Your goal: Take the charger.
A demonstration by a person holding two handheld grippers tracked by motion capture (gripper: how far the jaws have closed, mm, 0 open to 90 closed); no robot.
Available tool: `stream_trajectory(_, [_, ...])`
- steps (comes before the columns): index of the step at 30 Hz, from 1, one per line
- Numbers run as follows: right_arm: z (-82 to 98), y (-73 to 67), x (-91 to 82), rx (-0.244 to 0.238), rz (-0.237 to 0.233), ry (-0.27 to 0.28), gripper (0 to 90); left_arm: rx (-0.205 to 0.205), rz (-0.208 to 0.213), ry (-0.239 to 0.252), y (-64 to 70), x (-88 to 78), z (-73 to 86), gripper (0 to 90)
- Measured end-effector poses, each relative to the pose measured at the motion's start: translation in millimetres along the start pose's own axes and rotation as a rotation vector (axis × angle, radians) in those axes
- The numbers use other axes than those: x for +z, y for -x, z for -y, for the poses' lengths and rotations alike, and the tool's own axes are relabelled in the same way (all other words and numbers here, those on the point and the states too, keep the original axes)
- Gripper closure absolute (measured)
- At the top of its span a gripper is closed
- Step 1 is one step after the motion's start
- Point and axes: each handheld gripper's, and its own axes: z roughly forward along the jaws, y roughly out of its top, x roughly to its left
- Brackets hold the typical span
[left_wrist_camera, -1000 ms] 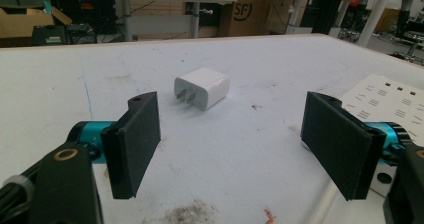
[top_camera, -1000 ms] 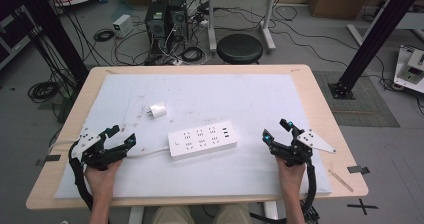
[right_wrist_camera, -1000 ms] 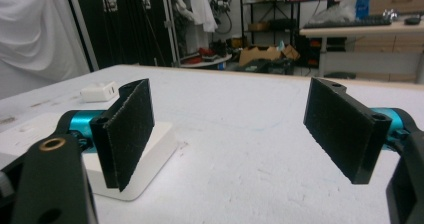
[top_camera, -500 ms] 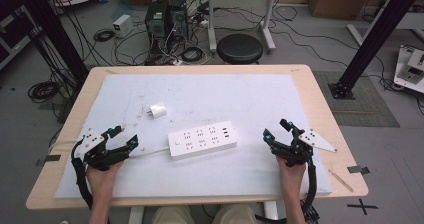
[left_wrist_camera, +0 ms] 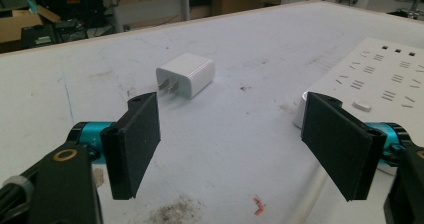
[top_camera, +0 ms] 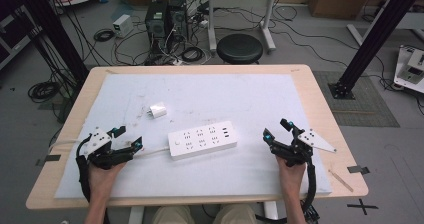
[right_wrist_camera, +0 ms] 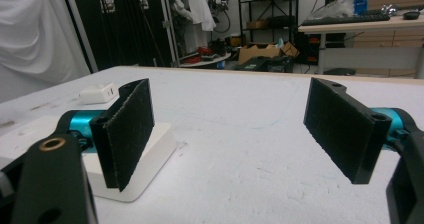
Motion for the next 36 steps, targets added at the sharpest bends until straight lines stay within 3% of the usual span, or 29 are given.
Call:
stream_trajectory(2, [0.1, 0.6, 0.1, 0.007, 0.000, -0.003, 20.5, 0.002, 0.021, -0.002, -0.9, -1.1, -5.0, 23.7])
stream_trajectory(6, [0.3, 0.3, 1.4, 0.010, -0.018, -0.019, 20.5, 0.010, 0.069, -0.064, -5.9, 3.0, -20.3, 24.1])
stream_trajectory(8, [0.3, 0.6, 2.2, 0.001, -0.021, -0.019, 20.6, 0.010, 0.069, -0.064, -5.9, 3.0, -20.3, 24.1])
stream_trajectory(9, [0.1, 0.3, 2.5, 0.008, -0.021, -0.028, 20.6, 0.042, 0.097, -0.102, -9.8, 8.2, -33.9, 24.1])
stream_trajectory(14, [0.4, 0.3, 3.1, 0.001, -0.025, -0.032, 20.5, 0.069, 0.145, -0.189, -17.7, 22.9, -50.8, 24.1])
stream_trajectory(18, [0.7, -0.1, 3.9, -0.007, -0.026, -0.040, 20.5, 0.128, 0.161, -0.234, -21.8, 32.4, -61.3, 24.0])
stream_trajectory(21, [0.9, -1.7, 4.9, -0.019, -0.027, -0.053, 20.5, 0.148, 0.171, -0.246, -24.3, 37.6, -66.7, 24.0])
stream_trajectory(30, [0.7, -3.7, 6.3, -0.031, -0.059, -0.076, 20.6, 0.212, 0.243, -0.385, -39.3, 80.2, -85.0, 24.2])
stream_trajectory(32, [0.6, -3.7, 6.2, -0.028, -0.065, -0.079, 20.6, 0.226, 0.250, -0.383, -39.3, 84.7, -85.4, 24.2])
stream_trajectory(34, [0.6, -3.8, 6.6, -0.022, -0.072, -0.087, 20.6, 0.263, 0.277, -0.435, -40.4, 99.0, -88.8, 24.2])
stream_trajectory(36, [0.4, -3.8, 6.8, -0.023, -0.073, -0.087, 20.6, 0.273, 0.280, -0.438, -40.3, 103.5, -89.6, 24.2])
